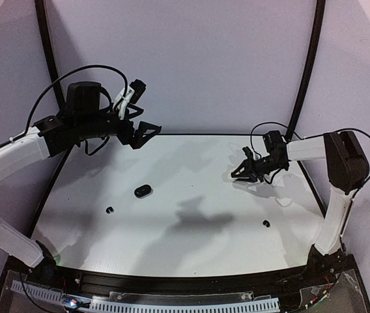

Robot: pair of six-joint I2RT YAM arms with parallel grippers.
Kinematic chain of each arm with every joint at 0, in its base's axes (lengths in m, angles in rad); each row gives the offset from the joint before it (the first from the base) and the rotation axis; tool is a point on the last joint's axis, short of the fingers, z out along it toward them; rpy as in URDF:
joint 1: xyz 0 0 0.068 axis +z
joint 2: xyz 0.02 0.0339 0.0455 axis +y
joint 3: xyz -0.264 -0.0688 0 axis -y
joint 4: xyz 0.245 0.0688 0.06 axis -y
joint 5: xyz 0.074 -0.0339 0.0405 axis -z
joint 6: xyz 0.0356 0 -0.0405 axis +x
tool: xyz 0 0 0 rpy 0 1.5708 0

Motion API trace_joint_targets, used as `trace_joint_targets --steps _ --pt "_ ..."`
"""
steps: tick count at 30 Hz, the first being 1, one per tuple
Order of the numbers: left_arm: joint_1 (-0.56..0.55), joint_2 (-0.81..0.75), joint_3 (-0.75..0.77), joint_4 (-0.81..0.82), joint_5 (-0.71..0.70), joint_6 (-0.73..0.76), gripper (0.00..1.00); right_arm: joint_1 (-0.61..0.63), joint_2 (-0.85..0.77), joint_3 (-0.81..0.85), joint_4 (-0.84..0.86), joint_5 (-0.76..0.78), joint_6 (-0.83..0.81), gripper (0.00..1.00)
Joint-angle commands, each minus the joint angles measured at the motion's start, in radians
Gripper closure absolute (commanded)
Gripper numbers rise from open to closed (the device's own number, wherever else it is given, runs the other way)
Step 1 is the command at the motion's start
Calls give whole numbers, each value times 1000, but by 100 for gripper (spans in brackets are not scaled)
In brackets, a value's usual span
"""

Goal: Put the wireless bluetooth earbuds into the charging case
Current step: Place the charging case with the earbuds at the center of the board, then pick up the charging case from the center of the board.

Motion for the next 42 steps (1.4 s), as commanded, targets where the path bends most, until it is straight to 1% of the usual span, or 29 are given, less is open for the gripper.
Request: trace_joint_targets --steps 1,6,8,9,12,14,16,19,26,31,33,35,36,37,38,39,40,41,42 --pt "1 -43 -10 -20 3 -13 1 -54 111 76 -112 -34 -99 100" --pt "1 -40 -9 -20 -3 -12 1 -75 191 108 -141 -46 -122 100" --pt "1 -39 -9 -20 -4 -11 1 -80 197 109 -146 -40 -123 97" --pt "1 -38 -8 -19 -2 -9 1 -82 198 112 -155 -20 -120 88" --pt "2 -34 -6 -18 2 -6 1 -83 196 120 -195 50 -124 72" --pt "1 -33 -4 -17 4 -4 1 -83 192 129 -220 92 -136 67" --pt "1 -30 -3 -16 8 -3 0 -83 183 140 -250 137 -143 59" --pt "1 -29 -4 -14 11 -7 0 -83 174 152 -266 162 -149 57" --pt "2 -25 -20 -34 -2 -4 1 -82 153 212 -296 264 -167 56" --pt "14 11 -75 -88 -48 10 0 -78 52 251 -280 310 -202 56" --pt "36 46 -76 -123 -36 8 0 -70 -9 242 -240 315 -207 55" --pt "78 100 -42 -181 14 6 0 -48 -74 223 -185 314 -210 55" --pt "87 147 -10 -232 49 13 0 -32 -116 203 -150 317 -214 55" --pt "95 205 6 -257 54 39 0 -16 -143 188 -117 321 -219 55" --pt "96 205 20 -278 47 49 0 -3 -160 178 -95 324 -222 55" --pt "98 286 36 -303 -21 73 0 28 -186 159 -43 322 -229 54" --pt "100 311 36 -303 -21 86 0 33 -197 152 -34 321 -231 53" --pt "106 353 32 -292 -90 115 1 65 -216 141 -2 314 -247 52" --pt "117 371 31 -288 -97 159 1 85 -221 139 7 310 -260 52"
